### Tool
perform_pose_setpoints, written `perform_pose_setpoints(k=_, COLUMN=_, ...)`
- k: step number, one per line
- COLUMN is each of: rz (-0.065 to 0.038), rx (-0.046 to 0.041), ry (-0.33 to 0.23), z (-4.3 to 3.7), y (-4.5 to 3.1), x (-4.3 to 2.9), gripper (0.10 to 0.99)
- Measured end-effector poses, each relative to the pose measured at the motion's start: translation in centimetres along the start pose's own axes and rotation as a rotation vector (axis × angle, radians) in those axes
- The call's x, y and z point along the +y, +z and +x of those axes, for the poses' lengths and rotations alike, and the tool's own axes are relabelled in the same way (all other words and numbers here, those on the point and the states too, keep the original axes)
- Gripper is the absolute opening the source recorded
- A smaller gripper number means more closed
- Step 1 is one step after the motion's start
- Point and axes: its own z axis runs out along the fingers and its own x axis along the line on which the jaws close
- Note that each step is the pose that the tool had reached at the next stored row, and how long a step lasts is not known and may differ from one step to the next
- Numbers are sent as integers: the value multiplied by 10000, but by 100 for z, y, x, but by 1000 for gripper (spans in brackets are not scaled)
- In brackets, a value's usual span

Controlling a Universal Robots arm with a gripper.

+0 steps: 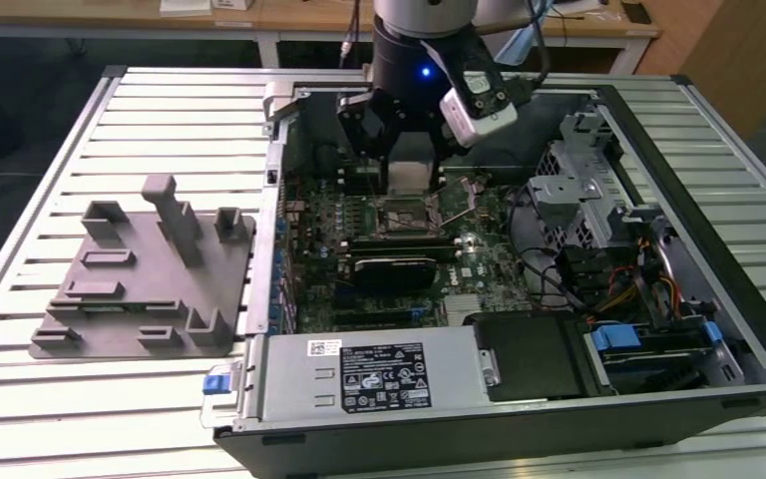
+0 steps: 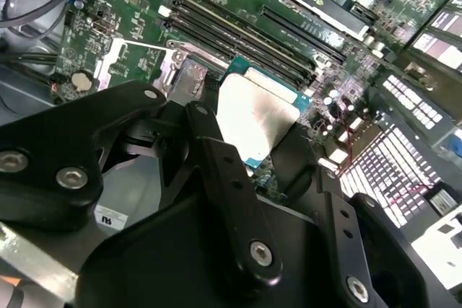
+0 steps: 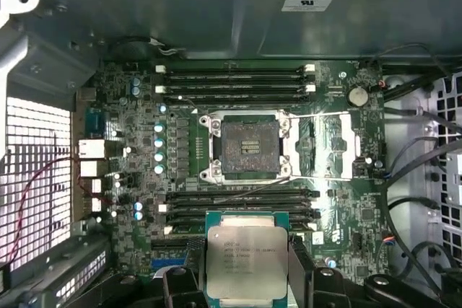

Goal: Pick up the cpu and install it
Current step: 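Pick up the cpu and move it towards the insertion slot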

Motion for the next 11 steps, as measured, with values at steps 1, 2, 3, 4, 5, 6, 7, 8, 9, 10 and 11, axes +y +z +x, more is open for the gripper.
perform_pose_setpoints(k=1, rz=1, rx=1, ry=0, z=0, y=18, x=5, gripper=541)
perform_pose_setpoints(k=2, rz=0, rx=4, ry=0, z=0, y=37, x=9, gripper=541)
perform_pose_setpoints(k=3, rz=0, rx=7, ry=0, z=0, y=55, x=13, gripper=541)
perform_pose_setpoints(k=4, rz=1, rx=12, ry=0, z=0, y=74, x=17, gripper=541)
perform_pose_setpoints(k=5, rz=2, rx=17, ry=1, z=0, y=92, x=23, gripper=541)
perform_pose_setpoints(k=6, rz=2, rx=22, ry=1, z=0, y=111, x=29, gripper=541)
perform_pose_setpoints(k=7, rz=1, rx=28, ry=1, z=-1, y=129, x=34, gripper=541)
perform_pose_setpoints(k=8, rz=2, rx=35, ry=1, z=-2, y=148, x=41, gripper=541)
perform_pose_setpoints(k=9, rz=2, rx=42, ry=1, z=-5, y=166, x=48, gripper=541)
perform_pose_setpoints(k=10, rz=2, rx=50, ry=2, z=-8, y=184, x=55, gripper=541)
perform_pose_setpoints(k=11, rz=2, rx=57, ry=3, z=-13, y=200, x=64, gripper=541)
